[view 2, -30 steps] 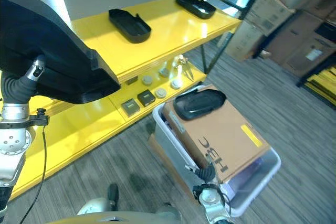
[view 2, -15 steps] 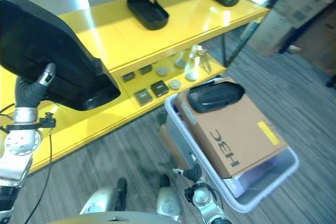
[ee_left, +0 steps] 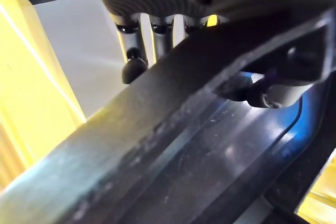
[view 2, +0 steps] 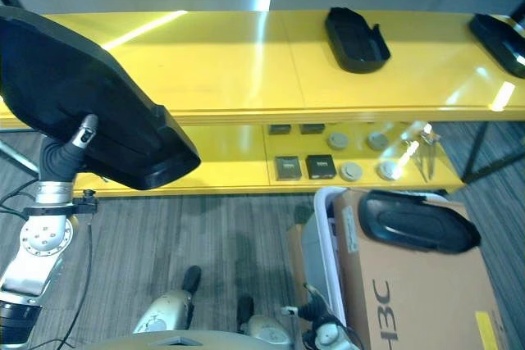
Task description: Move parts from the plastic box to the shelf.
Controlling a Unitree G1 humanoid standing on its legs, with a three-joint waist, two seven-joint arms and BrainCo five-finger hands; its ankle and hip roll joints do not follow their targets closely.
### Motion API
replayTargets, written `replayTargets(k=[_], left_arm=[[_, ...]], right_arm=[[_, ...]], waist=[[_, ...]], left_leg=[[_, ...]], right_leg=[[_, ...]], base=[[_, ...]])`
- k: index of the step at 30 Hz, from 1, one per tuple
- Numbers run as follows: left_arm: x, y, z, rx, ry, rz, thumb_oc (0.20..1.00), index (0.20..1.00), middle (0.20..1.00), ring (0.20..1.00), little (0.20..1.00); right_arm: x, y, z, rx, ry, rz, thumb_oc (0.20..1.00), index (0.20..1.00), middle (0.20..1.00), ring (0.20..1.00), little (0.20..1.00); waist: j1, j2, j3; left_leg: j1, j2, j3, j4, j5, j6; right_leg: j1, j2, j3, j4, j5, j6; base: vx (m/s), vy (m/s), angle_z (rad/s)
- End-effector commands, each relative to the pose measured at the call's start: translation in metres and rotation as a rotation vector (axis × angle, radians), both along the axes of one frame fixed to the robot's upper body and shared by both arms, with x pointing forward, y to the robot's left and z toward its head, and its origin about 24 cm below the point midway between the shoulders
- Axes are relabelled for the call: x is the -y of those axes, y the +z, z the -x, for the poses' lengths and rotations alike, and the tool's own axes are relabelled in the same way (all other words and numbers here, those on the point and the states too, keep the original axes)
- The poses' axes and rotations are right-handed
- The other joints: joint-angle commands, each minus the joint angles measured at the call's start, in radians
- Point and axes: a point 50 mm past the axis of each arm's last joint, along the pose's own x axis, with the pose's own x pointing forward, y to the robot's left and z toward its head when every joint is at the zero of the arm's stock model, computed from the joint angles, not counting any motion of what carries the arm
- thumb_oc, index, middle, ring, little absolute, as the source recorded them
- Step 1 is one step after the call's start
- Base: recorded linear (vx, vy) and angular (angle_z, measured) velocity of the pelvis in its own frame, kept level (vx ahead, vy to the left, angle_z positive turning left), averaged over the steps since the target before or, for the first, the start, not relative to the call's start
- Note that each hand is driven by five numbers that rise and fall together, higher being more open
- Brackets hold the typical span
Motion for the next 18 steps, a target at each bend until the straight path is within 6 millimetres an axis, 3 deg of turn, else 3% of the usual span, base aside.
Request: replayTargets(k=[1, 4, 7, 9, 10, 13, 15, 16, 17, 18], left_arm=[[-0.002, 0.053, -0.004, 0.257, -0.018, 0.011, 0.200, 0.200, 0.200, 0.200, 0.200], [0.001, 0.052, -0.006, 0.247, -0.046, 0.006, 0.200, 0.200, 0.200, 0.200, 0.200], [0.008, 0.057, -0.008, 0.252, -0.088, -0.019, 0.200, 0.200, 0.200, 0.200, 0.200], [0.013, 0.062, -0.009, 0.262, -0.114, -0.047, 0.200, 0.200, 0.200, 0.200, 0.200], [0.016, 0.063, -0.013, 0.253, -0.126, -0.079, 0.200, 0.200, 0.200, 0.200, 0.200], [0.020, 0.068, -0.016, 0.261, -0.150, -0.101, 0.200, 0.200, 0.200, 0.200, 0.200], [0.022, 0.067, -0.019, 0.250, -0.159, -0.098, 0.200, 0.200, 0.200, 0.200, 0.200], [0.021, 0.066, -0.021, 0.241, -0.160, -0.100, 0.200, 0.200, 0.200, 0.200, 0.200], [0.025, 0.066, -0.026, 0.227, -0.188, -0.063, 0.200, 0.200, 0.200, 0.200, 0.200], [0.026, 0.066, -0.027, 0.227, -0.189, -0.062, 0.200, 0.200, 0.200, 0.200, 0.200]], right_arm=[[0.000, -0.003, -0.001, -0.001, -0.153, -0.047, 1.000, 1.000, 1.000, 1.000, 1.000], [0.001, -0.007, 0.009, -0.034, -0.251, -0.062, 1.000, 1.000, 1.000, 1.000, 1.000], [-0.004, -0.013, 0.022, -0.080, -0.348, -0.091, 1.000, 1.000, 1.000, 1.000, 1.000], [-0.012, -0.016, 0.026, -0.093, -0.383, -0.119, 1.000, 1.000, 1.000, 1.000, 1.000], [-0.021, -0.017, 0.020, -0.085, -0.375, -0.160, 1.000, 1.000, 1.000, 1.000, 1.000], [-0.033, -0.018, 0.015, -0.087, -0.316, -0.177, 1.000, 1.000, 1.000, 1.000, 1.000], [-0.036, -0.019, 0.016, -0.088, -0.315, -0.186, 1.000, 1.000, 1.000, 1.000, 1.000], [-0.037, -0.019, 0.016, -0.091, -0.316, -0.192, 1.000, 1.000, 1.000, 1.000, 1.000], [-0.039, -0.021, 0.020, -0.118, -0.308, -0.190, 1.000, 1.000, 1.000, 1.000, 1.000], [-0.039, -0.021, 0.020, -0.118, -0.309, -0.190, 1.000, 1.000, 1.000, 1.000, 1.000]], waist=[[0.001, -0.027, -0.011], [0.018, -0.031, -0.037], [0.008, -0.058, -0.081], [-0.006, -0.077, -0.085], [-0.030, -0.080, -0.059], [-0.054, -0.065, -0.034], [-0.061, -0.065, -0.036], [-0.063, -0.066, -0.038], [-0.075, -0.063, -0.036], [-0.075, -0.060, -0.037]], left_leg=[[-0.057, -0.020, 0.163, -0.136, 0.042, -0.005], [-0.012, -0.006, 0.161, -0.137, 0.045, 0.008], [0.035, -0.016, 0.163, -0.127, 0.027, 0.033], [0.093, -0.029, 0.173, -0.118, -0.010, 0.067], [0.143, -0.022, 0.188, -0.119, -0.026, 0.091], [0.178, 0.001, 0.174, -0.138, -0.031, 0.101], [0.186, 0.006, 0.171, -0.148, -0.033, 0.096], [0.189, 0.010, 0.169, -0.152, -0.037, 0.090], [0.202, 0.034, 0.166, -0.162, -0.051, 0.070], [0.203, 0.037, 0.165, -0.161, -0.056, 0.070]], right_leg=[[0.017, -0.102, 0.017, -0.050, -0.016, 0.120], [0.035, -0.097, 0.037, -0.044, -0.034, 0.123], [0.055, -0.132, 0.041, 0.013, -0.052, 0.148], [0.018, -0.158, 0.073, 0.185, -0.022, 0.177], [-0.055, -0.165, 0.115, 0.340, 0.073, 0.201], [-0.154, -0.130, 0.169, 0.452, 0.068, 0.191], [-0.161, -0.129, 0.174, 0.396, 0.050, 0.185], [-0.147, -0.139, 0.171, 0.331, 0.041, 0.182], [-0.177, -0.186, 0.173, 0.150, 0.053, 0.186], [-0.168, -0.184, 0.169, 0.135, 0.057, 0.186]], base=[[0.16, 0.032, 0.63], [0.25, 0.120, 0.11], [0.29, 0.146, -0.77], [0.26, 0.243, -0.15], [0.14, 0.188, -0.11], [0.15, 0.133, -0.42], [0.15, 0.013, -0.12], [0.20, -0.127, 0.06], [0.20, -0.125, 0.10], [0.27, -0.176, 0.00]])
